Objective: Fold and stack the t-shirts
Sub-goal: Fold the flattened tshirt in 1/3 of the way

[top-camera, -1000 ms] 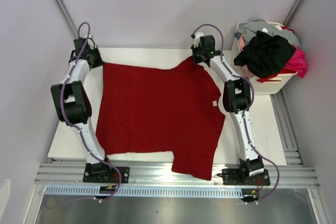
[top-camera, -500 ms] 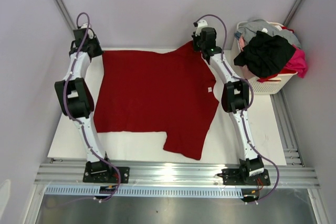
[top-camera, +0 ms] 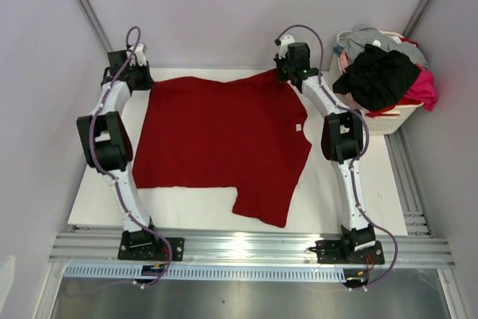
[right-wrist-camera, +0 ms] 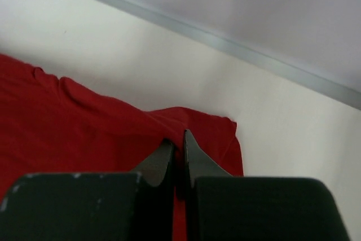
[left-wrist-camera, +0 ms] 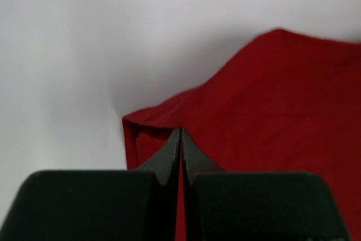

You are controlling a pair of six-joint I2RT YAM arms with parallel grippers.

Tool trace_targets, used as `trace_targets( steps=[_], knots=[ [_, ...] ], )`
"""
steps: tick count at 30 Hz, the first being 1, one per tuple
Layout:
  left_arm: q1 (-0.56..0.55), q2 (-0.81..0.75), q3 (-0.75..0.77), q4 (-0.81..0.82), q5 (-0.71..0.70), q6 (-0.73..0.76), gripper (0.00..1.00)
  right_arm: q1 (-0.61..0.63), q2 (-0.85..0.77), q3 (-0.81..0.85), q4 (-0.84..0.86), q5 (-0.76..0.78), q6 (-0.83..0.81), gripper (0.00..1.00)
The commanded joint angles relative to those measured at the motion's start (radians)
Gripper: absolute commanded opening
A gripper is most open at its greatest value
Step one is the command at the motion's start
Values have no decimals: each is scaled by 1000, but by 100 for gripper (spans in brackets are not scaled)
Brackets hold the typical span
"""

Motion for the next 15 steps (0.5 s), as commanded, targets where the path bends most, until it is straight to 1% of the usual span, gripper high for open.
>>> trace_targets(
  steps=[1, 3, 5, 6, 7, 8, 9, 12, 13, 15],
  knots=[
    [6, -133, -88, 72, 134, 234, 0, 6, -185, -66, -5, -16, -33, 0],
    [6, -153, -123, 58, 171, 303, 0, 8, -250, -134, -8, -15, -41, 0],
    [11, -170, -129, 40, 171, 336, 0, 9, -311, -175, -17, -30, -46, 0],
    [15, -175, -137, 26, 188, 379, 0, 12, -329, -212, -31, -38, -47, 0],
    [25, -178, -137, -20, 217, 414, 1, 14, -346, -230, -40, -39, -49, 0],
    [28, -186, -137, -57, 264, 473, 0, 15, -363, -246, -54, -58, -52, 0],
    [32, -192, -154, -81, 309, 564, 0, 20, -388, -258, -92, -64, -52, 0],
    [41, -230, -206, -80, 279, 615, 0, 29, -438, -338, -141, -75, -53, 0],
    [57, -233, -208, -74, 278, 615, 0, 32, -452, -397, -145, -75, -55, 0],
    [75, -244, -232, -63, 292, 629, 0, 37, -498, -460, -140, -75, -56, 0]
  ],
)
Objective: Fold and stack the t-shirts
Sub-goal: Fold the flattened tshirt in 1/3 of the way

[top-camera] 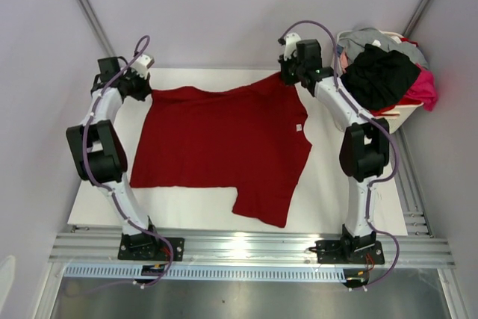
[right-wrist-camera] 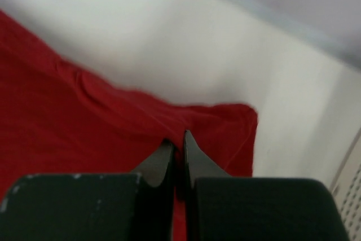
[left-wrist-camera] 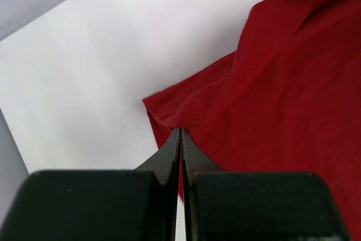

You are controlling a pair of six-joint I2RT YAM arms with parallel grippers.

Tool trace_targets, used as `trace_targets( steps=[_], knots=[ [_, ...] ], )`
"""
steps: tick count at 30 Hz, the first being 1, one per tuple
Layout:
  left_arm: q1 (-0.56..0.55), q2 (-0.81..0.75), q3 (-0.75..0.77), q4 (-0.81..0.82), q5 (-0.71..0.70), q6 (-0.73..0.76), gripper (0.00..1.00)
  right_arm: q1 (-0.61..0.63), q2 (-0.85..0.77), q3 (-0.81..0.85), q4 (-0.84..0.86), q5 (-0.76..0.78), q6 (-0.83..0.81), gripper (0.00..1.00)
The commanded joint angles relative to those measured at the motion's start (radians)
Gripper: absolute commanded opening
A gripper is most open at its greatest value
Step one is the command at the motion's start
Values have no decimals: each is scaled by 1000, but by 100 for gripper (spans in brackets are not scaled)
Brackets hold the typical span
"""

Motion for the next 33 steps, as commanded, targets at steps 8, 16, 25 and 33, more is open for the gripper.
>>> trace_targets(
  steps=[8, 16, 25, 33],
  knots=[
    [104, -69, -77, 73, 112, 149, 0, 11, -181, -284, -58, -17, 4, 0],
    [176, -124, -171, 63, 204, 282, 0, -4, -189, -343, -117, -33, 3, 0],
    [225, -144, -287, 96, 321, 387, 0, -13, -206, -424, -170, -65, -2, 0],
    [224, -150, -315, 84, 319, 387, 5, -15, -193, -430, -182, -114, 9, 0]
  ],
)
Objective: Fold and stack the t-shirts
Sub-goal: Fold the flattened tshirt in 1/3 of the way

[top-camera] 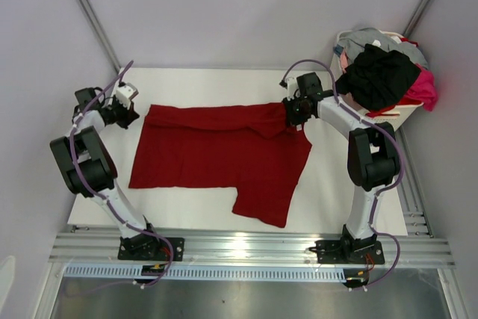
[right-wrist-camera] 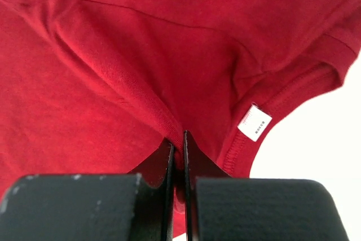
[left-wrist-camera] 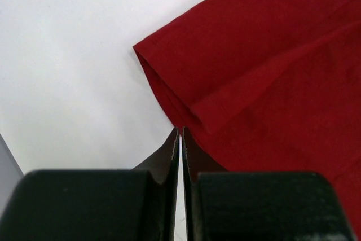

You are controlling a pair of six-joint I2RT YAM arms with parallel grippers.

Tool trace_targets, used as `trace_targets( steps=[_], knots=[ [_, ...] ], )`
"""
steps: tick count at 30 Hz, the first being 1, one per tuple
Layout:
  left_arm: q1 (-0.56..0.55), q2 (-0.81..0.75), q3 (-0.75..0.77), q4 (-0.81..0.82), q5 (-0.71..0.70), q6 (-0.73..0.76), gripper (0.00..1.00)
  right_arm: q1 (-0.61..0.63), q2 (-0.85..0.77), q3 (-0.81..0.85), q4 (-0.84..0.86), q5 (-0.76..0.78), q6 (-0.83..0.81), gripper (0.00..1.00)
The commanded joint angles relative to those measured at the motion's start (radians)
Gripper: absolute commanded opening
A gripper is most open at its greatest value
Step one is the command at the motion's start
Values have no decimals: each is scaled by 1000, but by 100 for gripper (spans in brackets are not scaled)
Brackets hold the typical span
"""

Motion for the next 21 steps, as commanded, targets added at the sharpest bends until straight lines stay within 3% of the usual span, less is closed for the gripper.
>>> trace_targets(
  steps=[1, 2, 4, 5, 6, 7, 9, 13, 15, 16, 18, 19, 21],
  knots=[
    [6, -67, -10, 31, 51, 55, 6, -8, -45, 13, -26, -45, 6, 0],
    [6, -75, -13, 35, 42, 58, 8, -8, -47, 20, -41, -52, 6, 0],
    [6, -93, -11, 41, 28, 47, 25, -8, -57, 32, -61, -89, 4, 21],
    [8, -101, -8, 40, 34, 41, 44, -10, -59, 44, -95, -101, 4, 39],
    [11, -109, -5, 22, 45, 43, 95, -10, -63, 65, -110, -108, 4, 61],
    [9, -115, 4, 14, 49, 46, 99, -10, -70, 73, -121, -109, 12, 87],
    [9, -133, 16, 23, 63, -11, 99, -14, -86, 122, -156, -109, 17, 99],
    [9, -182, 18, 191, 40, -292, 99, -36, -100, 253, -224, -132, 53, 99],
    [8, -218, 30, 242, -59, -428, 99, -34, -131, 276, -230, -118, 78, 99],
    [8, -228, 39, 258, -113, -597, 99, -36, -143, 271, -222, -123, 92, 99],
    [8, -245, 132, 186, -319, -744, 99, -22, -192, 224, -199, -109, 135, 100],
    [9, -248, 162, 122, -364, -837, 99, -10, -214, 161, -184, -55, 147, 99],
    [11, -271, 208, -35, -395, -881, 99, 16, -284, 86, -169, 61, 196, 99]
  ],
)
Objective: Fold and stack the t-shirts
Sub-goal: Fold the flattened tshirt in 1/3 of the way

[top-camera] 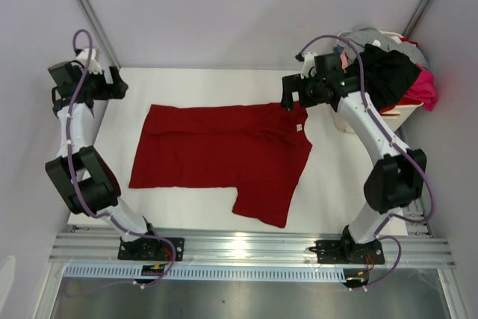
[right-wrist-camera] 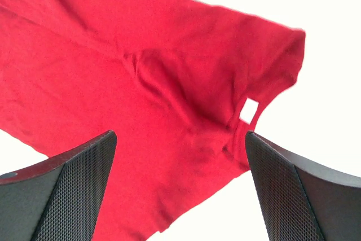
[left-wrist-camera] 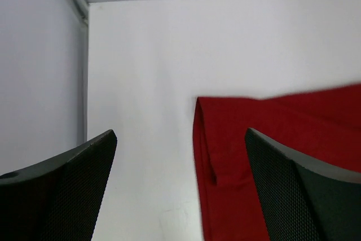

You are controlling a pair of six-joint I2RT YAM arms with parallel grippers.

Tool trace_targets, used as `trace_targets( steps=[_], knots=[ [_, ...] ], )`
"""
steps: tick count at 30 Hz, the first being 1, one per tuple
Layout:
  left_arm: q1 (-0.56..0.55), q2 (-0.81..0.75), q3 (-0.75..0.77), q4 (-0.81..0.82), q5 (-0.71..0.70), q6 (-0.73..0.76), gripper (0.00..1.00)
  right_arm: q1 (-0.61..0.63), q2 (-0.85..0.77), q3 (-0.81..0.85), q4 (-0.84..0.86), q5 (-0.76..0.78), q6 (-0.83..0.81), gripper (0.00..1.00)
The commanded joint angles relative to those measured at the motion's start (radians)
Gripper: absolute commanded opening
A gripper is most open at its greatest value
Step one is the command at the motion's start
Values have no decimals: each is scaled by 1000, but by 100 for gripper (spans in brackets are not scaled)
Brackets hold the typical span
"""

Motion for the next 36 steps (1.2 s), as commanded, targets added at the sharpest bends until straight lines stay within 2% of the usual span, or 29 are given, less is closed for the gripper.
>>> trace_targets(
  steps=[1, 5, 7, 10, 13, 16, 17, 19, 20, 23, 24, 27, 28, 29, 30, 33, 36],
  knots=[
    [9, -101, 87, -147, -159, -349, 99, 42, -119, -174, 19, 135, 107, 99],
    [11, -153, 67, -369, -166, -460, 99, 48, -262, -380, 99, 181, 225, 100],
    [12, -205, 22, -419, -200, -507, 99, 56, -321, -439, 109, 179, 299, 99],
    [12, -352, -171, -356, -189, -584, 99, 85, -398, -551, 113, 199, 436, 99],
    [11, -488, -299, -374, -307, -632, 99, 170, -440, -643, 66, 256, 555, 97],
    [9, -602, -385, -425, -399, -687, 98, 215, -461, -687, -9, 279, 635, 93],
    [11, -691, -432, -419, -459, -695, 98, 224, -478, -704, -22, 285, 656, 91],
    [11, -763, -514, -346, -469, -673, 97, 223, -501, -782, 12, 284, 658, 90],
    [11, -770, -541, -348, -450, -672, 97, 208, -510, -801, 21, 337, 661, 90],
    [9, -700, -539, -339, -334, -655, 94, 154, -486, -792, 101, 331, 608, 85],
    [9, -679, -538, -307, -206, -629, 93, 108, -468, -774, 154, 319, 592, 83],
    [3, -565, -494, -235, -130, -624, 82, 12, -335, -649, 245, 262, 548, 72],
    [3, -529, -447, -233, -132, -635, 75, 1, -296, -610, 259, 264, 540, 67],
    [1, -494, -433, -221, -122, -644, 59, -4, -259, -541, 279, 259, 526, 63],
    [0, -430, -407, -214, -99, -662, 56, -4, -195, -511, 318, 248, 490, 63],
    [-15, -298, -370, -175, -77, -705, 55, -4, -94, -428, 362, 195, 465, 61],
    [-38, -163, -325, -143, -74, -721, 59, -4, -22, -385, 366, 170, 472, 59]
  ],
)
